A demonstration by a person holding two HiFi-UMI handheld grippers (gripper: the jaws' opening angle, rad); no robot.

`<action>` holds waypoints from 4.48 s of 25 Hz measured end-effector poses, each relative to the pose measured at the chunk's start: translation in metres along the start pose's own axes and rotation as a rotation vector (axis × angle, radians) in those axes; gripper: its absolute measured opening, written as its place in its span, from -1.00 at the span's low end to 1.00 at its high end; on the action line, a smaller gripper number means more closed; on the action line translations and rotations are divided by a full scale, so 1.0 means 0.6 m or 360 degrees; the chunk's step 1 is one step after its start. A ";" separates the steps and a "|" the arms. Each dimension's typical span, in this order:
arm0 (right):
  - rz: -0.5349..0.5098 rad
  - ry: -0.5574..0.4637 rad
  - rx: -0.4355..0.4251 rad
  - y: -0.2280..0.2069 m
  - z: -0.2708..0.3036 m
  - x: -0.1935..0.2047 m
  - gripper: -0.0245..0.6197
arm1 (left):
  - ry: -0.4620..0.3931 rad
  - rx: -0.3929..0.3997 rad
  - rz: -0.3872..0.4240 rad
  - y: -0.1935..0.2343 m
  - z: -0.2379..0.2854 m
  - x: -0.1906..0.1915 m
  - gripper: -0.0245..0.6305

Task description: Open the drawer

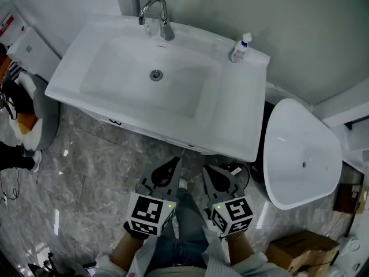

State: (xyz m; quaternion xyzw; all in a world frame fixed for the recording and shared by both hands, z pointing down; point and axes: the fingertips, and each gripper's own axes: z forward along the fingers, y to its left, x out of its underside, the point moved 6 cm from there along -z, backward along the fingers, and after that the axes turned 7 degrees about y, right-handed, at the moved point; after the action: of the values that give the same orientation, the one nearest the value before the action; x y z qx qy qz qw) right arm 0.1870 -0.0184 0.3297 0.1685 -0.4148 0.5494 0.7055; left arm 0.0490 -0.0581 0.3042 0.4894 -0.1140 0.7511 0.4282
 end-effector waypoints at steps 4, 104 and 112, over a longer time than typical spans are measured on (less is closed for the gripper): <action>0.0030 0.0041 0.0012 0.001 0.034 0.029 -0.89 | 0.0016 -0.0014 -0.0015 0.017 0.009 0.033 -0.87; 0.0399 0.0327 0.0536 -0.136 0.416 0.342 -0.54 | 0.0103 -0.0219 -0.0253 0.163 0.052 0.370 -0.87; 0.0375 0.0350 0.0470 -0.109 0.399 0.367 -0.55 | 0.0092 -0.0219 -0.0232 0.157 0.047 0.367 -0.87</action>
State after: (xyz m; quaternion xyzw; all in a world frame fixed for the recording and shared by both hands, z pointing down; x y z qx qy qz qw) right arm 0.1623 -0.0668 0.6567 0.1595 -0.2673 0.6979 0.6450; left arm -0.0381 -0.0149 0.5250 0.4440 -0.1169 0.7222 0.5173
